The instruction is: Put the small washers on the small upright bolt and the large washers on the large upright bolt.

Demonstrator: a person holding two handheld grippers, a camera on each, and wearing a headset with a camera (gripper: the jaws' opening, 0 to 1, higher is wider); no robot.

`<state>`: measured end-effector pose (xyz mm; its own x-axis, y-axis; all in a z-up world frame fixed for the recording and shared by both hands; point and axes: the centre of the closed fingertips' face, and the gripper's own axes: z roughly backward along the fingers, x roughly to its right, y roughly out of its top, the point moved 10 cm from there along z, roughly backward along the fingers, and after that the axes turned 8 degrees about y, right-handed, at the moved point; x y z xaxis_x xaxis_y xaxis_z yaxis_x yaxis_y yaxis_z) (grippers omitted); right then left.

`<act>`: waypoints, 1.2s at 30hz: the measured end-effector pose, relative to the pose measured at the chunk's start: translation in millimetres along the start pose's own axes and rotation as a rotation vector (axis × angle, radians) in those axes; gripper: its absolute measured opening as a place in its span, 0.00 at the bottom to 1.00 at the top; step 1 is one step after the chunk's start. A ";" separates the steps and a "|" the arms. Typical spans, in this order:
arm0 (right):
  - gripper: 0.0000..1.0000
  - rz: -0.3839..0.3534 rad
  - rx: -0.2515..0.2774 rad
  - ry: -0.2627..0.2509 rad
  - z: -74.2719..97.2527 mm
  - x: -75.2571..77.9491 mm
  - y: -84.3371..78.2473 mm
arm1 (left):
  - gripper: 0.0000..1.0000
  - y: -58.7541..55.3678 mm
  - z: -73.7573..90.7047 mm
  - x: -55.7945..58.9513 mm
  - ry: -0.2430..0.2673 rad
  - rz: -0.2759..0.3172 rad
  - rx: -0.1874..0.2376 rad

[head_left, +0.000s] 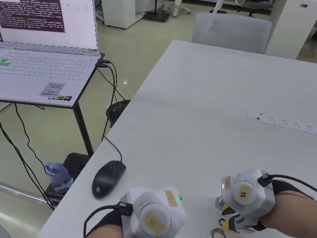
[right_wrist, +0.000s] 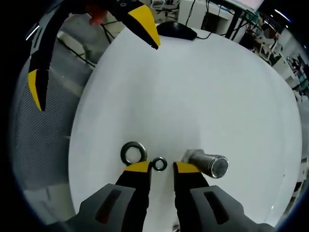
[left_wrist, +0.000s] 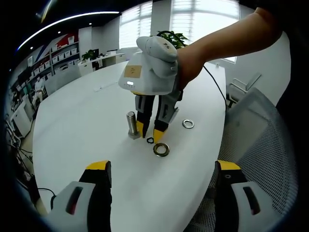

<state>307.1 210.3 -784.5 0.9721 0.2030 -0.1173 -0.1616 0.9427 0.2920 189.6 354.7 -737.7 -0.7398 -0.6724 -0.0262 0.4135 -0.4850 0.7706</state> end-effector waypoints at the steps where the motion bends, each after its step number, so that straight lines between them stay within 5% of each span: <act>1: 0.20 0.001 0.001 0.000 0.0 0.2 0.0 | 0.88 0.2 -0.1 0.1 0.000 0.001 0.001; 36: 0.13 -0.043 -0.006 -0.033 -1.1 -7.2 -0.4 | 0.87 -0.8 1.8 1.5 0.016 0.023 0.027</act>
<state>300.0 208.7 -784.8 0.9833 0.1534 -0.0980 -0.1204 0.9519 0.2817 187.2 355.1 -737.2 -0.7218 -0.6918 -0.0182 0.4153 -0.4540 0.7883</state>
